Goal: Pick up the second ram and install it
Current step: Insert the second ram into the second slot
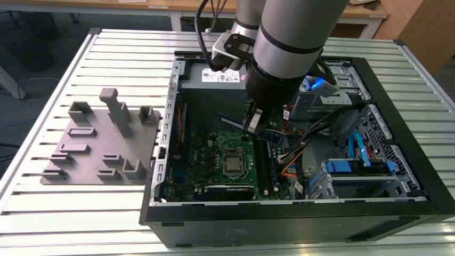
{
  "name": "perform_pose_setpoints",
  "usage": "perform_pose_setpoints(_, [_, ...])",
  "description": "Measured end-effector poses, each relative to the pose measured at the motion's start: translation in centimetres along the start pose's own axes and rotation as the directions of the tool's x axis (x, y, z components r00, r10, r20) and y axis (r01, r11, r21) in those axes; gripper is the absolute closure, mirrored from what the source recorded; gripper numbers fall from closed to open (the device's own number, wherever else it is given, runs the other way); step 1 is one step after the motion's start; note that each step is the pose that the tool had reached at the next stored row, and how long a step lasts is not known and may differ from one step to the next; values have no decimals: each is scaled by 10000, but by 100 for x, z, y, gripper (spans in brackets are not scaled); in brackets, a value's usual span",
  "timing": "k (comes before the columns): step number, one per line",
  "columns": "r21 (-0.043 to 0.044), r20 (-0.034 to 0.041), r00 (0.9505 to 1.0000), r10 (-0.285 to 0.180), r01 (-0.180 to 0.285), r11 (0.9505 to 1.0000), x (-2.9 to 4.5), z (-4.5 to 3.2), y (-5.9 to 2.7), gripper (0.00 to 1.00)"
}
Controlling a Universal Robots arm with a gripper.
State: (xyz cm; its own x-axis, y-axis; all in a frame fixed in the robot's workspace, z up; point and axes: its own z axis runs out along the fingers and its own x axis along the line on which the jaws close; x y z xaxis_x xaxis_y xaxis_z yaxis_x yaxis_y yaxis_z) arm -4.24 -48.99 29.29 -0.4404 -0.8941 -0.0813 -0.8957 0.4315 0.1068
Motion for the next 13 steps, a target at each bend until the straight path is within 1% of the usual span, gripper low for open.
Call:
perform_pose_setpoints(6, [39,53,9988,486,-486,9988,0,2,0,89])
perform_pose_setpoints(13, [79,116,9946,1032,-1033,9946,0,3,0,89])
